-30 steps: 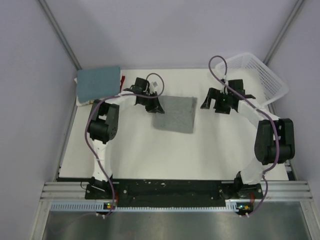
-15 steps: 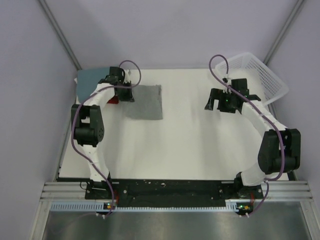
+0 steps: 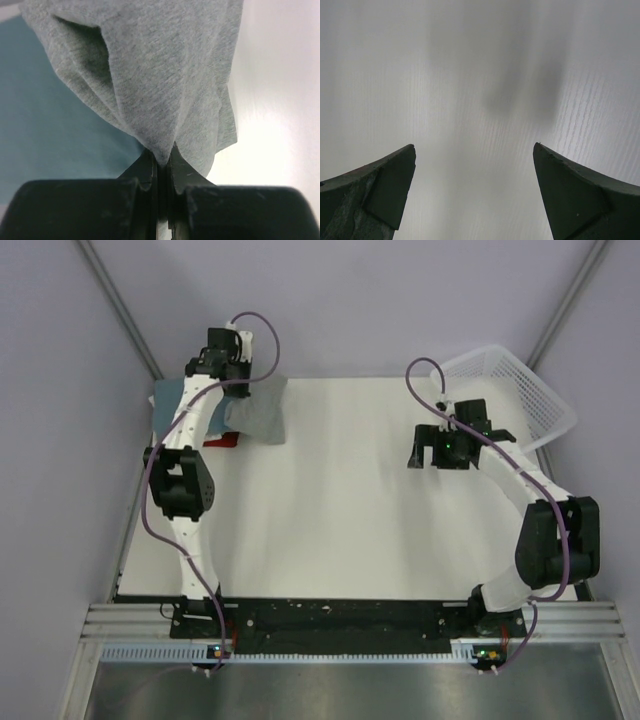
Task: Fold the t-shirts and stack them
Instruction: Put the neatly folded tshirt into the corner of the board with the left arm
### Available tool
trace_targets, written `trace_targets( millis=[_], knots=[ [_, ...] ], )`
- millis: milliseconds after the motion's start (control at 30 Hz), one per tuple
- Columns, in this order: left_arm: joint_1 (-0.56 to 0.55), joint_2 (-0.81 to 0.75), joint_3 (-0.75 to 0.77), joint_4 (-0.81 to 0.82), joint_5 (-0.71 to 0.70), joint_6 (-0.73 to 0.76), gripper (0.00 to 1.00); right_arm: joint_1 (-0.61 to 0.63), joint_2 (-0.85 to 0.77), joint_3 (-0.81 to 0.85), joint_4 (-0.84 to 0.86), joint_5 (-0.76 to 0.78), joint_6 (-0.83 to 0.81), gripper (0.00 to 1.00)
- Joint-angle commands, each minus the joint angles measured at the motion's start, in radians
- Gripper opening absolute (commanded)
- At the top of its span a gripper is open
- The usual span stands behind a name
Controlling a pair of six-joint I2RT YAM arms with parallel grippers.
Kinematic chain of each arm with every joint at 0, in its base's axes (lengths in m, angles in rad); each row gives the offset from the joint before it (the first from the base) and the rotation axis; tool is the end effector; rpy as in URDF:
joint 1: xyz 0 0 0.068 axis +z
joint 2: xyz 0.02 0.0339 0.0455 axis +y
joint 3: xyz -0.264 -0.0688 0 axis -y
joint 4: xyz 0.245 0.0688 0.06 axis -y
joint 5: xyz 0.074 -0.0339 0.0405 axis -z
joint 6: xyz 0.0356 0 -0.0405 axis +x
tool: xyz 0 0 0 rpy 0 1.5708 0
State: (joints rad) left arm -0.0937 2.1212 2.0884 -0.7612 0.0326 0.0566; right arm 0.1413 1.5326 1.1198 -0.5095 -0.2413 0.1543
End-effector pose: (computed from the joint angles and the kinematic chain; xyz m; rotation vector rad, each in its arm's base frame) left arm 0.4795 -0.0462 0.3123 0.1933 2.3571 -0.0565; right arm 0.3196 0.0540 0.2475 -0.0857 2.5034 0.4240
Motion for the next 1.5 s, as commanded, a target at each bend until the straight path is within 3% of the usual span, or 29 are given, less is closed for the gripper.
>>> trace_targets(
  millis=[0,300,900,1167,1467],
  knots=[
    [0.017,0.051,0.148,-0.070,-0.106,0.118,0.00,0.004,-0.015,0.005,-0.001,0.011,-0.029,0.99],
    [0.038,0.005,0.154,-0.001,-0.240,0.230,0.00,0.006,-0.011,0.006,-0.004,0.025,-0.044,0.99],
    [0.140,-0.087,0.173,0.072,-0.191,0.316,0.00,0.006,0.008,0.003,-0.009,0.030,-0.055,0.99],
    [0.183,-0.073,0.177,0.118,-0.195,0.310,0.00,0.004,0.017,0.008,-0.009,0.030,-0.058,0.99],
    [0.244,0.051,0.176,0.163,-0.232,0.315,0.00,0.006,0.018,0.008,-0.014,0.034,-0.065,0.99]
  ],
)
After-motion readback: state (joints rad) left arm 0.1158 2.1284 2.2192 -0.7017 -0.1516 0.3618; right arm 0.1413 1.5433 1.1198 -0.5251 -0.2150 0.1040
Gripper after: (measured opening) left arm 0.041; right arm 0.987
